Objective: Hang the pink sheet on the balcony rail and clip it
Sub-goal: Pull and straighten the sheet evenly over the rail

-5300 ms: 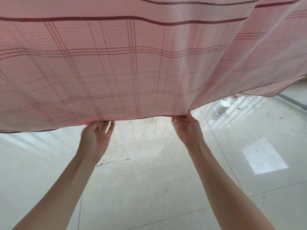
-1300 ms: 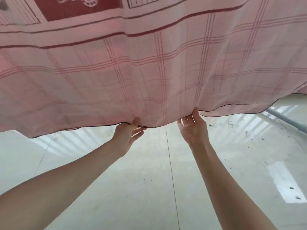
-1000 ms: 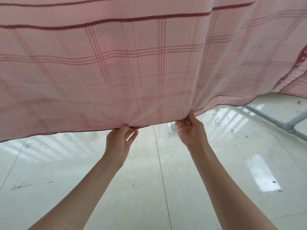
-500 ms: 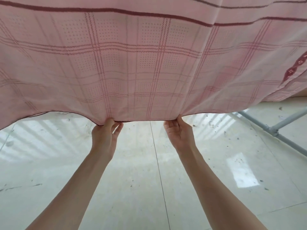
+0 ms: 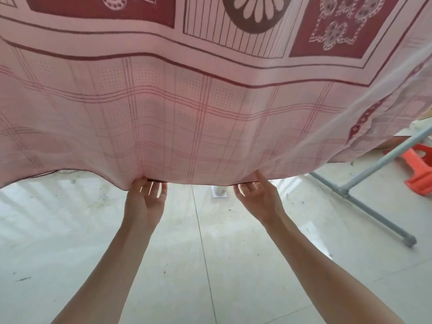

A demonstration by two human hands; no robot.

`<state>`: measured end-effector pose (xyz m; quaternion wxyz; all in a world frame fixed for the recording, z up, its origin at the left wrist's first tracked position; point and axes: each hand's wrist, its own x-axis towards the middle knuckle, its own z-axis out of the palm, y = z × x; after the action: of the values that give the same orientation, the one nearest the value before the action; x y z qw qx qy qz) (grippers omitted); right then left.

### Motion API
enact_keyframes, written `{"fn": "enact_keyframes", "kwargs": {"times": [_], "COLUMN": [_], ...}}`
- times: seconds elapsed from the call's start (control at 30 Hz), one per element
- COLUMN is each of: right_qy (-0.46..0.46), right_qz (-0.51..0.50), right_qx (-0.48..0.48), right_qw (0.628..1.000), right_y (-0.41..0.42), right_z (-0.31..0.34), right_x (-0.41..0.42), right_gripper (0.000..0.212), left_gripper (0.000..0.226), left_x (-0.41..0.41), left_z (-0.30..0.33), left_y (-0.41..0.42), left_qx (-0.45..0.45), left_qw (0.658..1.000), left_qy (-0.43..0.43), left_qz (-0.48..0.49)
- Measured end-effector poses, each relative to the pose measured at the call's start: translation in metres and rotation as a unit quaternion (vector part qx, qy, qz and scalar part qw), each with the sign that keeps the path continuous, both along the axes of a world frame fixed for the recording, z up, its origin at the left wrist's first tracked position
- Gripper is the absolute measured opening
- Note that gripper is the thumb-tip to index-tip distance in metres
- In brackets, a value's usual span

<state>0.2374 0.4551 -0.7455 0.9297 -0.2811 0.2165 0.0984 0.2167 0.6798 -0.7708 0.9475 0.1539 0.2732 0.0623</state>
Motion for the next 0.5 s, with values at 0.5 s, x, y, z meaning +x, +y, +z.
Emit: {"fn": "enact_keyframes", "kwargs": {"times": [0.5], "right_qy": [0.019], "right_qz": [0.088], "right_qx": [0.167], "right_qw": [0.982], "right_y": [-0.061], "right_z": [-0.016], "right_x": [0.015], "right_gripper": [0.021], "left_gripper": [0.048], "left_x": [-0.001], "left_z": [-0.005], "left_y": [-0.138], "left_qx": [0.222], "left_qw": [0.935], "left_qy": [-0.106], "left_qz": [-0.256]}}
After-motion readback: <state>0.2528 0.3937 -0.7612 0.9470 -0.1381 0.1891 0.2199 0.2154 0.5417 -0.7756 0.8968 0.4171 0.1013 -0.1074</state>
